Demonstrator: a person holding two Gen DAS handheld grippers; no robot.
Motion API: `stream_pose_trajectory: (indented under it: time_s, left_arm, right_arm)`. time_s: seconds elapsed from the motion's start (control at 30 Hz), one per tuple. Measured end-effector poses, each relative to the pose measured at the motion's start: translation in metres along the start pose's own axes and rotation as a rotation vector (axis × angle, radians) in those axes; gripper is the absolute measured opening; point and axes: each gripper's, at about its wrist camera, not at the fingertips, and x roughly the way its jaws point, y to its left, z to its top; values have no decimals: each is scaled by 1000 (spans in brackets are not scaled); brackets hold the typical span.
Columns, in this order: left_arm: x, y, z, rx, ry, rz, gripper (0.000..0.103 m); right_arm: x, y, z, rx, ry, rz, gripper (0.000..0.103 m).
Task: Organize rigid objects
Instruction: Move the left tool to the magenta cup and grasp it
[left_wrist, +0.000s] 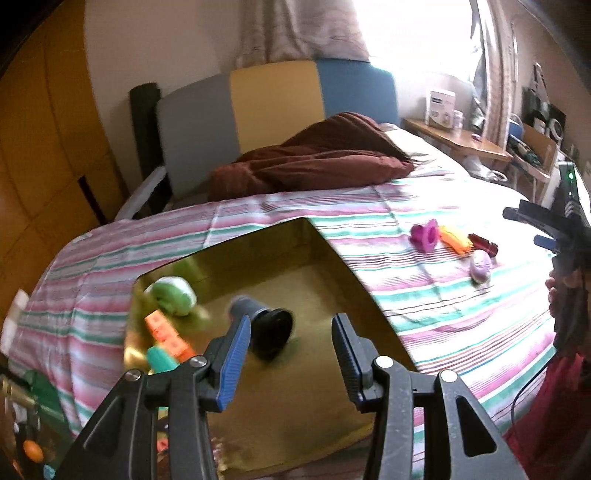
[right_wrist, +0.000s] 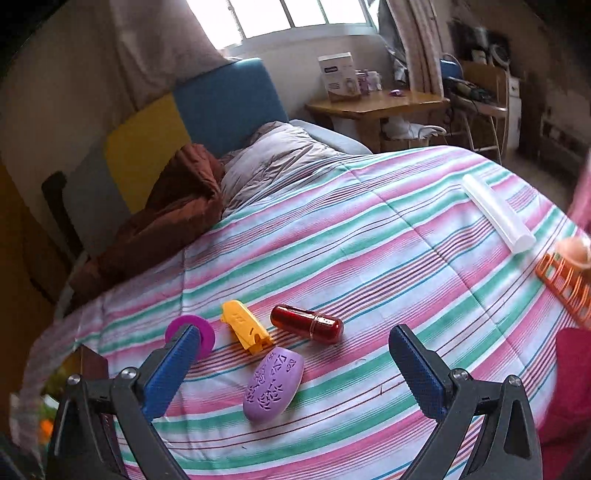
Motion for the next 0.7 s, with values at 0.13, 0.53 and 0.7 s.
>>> stream_pose_trajectory:
  time_s: [0.13,0.53,0.7]
  left_arm:
    - [5,-22,8,49,-5,-11,49]
    - [48,-69,41,45,131,-150,56]
    - [80,-86,58,-14,241,-256,56]
  right_arm:
    - [-1,-6,0,39,1,17,103]
    - [-3,-27,5,173,5,54,103]
    - [-6,-31,6,198,2,79,103]
